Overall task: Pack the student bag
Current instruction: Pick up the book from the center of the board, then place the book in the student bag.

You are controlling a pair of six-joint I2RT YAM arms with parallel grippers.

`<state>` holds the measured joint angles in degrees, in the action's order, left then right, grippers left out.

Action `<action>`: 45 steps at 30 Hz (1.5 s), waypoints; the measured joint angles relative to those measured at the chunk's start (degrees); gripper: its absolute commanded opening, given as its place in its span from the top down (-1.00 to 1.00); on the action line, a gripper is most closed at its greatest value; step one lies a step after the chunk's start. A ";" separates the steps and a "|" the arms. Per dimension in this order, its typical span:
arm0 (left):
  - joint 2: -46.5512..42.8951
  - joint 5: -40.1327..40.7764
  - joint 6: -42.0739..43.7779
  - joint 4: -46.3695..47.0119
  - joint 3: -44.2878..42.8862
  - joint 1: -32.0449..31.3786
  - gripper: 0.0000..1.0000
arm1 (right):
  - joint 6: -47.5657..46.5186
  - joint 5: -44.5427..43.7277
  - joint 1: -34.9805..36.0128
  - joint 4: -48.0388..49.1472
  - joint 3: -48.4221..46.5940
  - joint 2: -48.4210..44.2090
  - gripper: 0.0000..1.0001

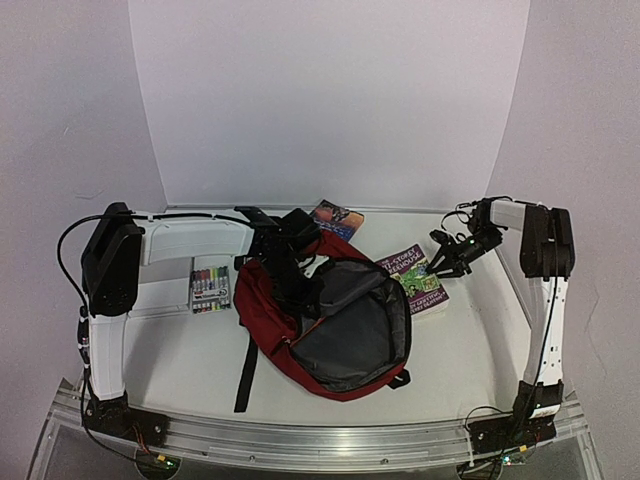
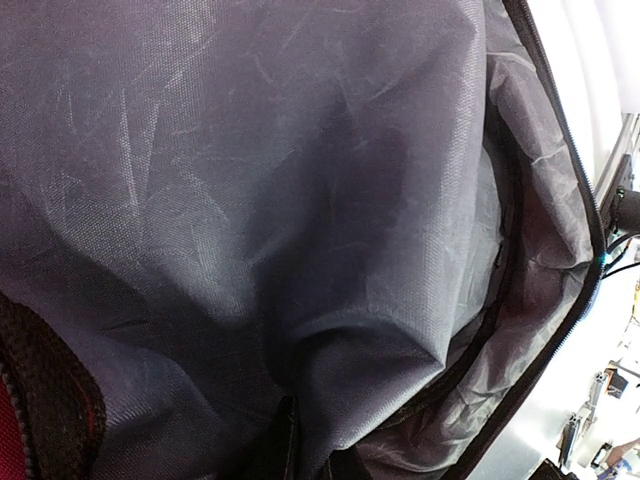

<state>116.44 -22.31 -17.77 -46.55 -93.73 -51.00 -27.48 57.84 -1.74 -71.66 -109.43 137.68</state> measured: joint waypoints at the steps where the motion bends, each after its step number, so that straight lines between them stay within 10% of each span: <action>1: 0.00 0.00 -0.01 -0.01 0.00 0.00 0.88 | -0.34 0.37 0.11 -0.17 0.42 -0.06 0.06; 10: 0.16 0.02 0.05 -1.22 -0.02 0.02 0.89 | -1.28 1.16 3.90 -1.63 2.34 -0.06 1.00; 33: 12.58 -1.70 -4.54 0.11 -20.13 1.28 0.99 | 13.86 4.14 -10.41 2.16 4.66 -24.43 1.00; 45: 14.88 -1.54 -9.07 3.81 -23.63 2.69 1.00 | 52.59 0.18 0.49 36.00 38.48 -51.73 1.00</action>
<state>131.33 -23.84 -26.84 -42.75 -117.36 -48.31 25.11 58.02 -1.26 -35.65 -70.95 85.95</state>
